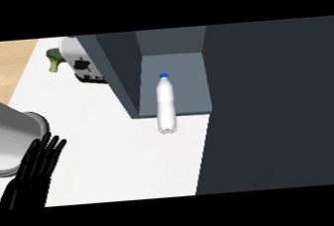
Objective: Pick up the bottled water, place it into the cabinet and close the cabinet
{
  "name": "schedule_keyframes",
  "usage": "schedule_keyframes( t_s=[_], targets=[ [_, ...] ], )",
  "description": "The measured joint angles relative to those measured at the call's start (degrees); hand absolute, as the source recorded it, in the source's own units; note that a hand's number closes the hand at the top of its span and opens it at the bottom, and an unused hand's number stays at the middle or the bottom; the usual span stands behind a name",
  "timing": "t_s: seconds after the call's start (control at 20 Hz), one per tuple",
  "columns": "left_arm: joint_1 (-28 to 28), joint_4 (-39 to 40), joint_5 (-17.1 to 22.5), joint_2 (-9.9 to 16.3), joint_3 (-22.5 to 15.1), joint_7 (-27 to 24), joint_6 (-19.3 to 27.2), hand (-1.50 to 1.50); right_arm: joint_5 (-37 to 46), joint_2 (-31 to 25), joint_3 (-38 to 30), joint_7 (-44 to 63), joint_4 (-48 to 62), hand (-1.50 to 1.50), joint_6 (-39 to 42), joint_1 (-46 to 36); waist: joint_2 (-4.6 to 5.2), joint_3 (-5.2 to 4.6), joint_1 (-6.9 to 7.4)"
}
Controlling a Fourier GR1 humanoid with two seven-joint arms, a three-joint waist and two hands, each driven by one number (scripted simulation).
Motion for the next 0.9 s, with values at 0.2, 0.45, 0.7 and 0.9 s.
schedule_keyframes(
  t_s=[0.2, 0.45, 0.7, 0.9],
  targets=[
    [2.81, -2.80, 0.78, 3.07, 1.81, -0.28, -1.84, -1.50, 0.92, 1.10, 7.02, 1.52, 0.29, 1.50, -4.08, -5.53, -0.17, -0.10, 0.23],
    [4.85, -5.52, 2.46, 5.69, 3.96, 0.37, -3.36, -1.50, 3.11, 3.23, 15.77, 3.65, 1.27, 1.50, -10.16, -13.96, -0.35, -0.16, 0.23],
    [6.21, -8.04, 3.76, 7.78, 5.58, 1.68, -4.07, -1.50, 12.96, 7.95, 24.55, 6.33, 3.27, 1.50, -18.79, -23.84, -0.41, -0.19, 0.36],
    [7.63, -10.69, 5.72, 9.76, 7.45, 3.19, -4.90, -1.50, 24.37, 14.92, 32.24, 9.31, 6.83, 1.50, -27.00, -31.91, -0.31, -0.13, 0.71]
  ],
)
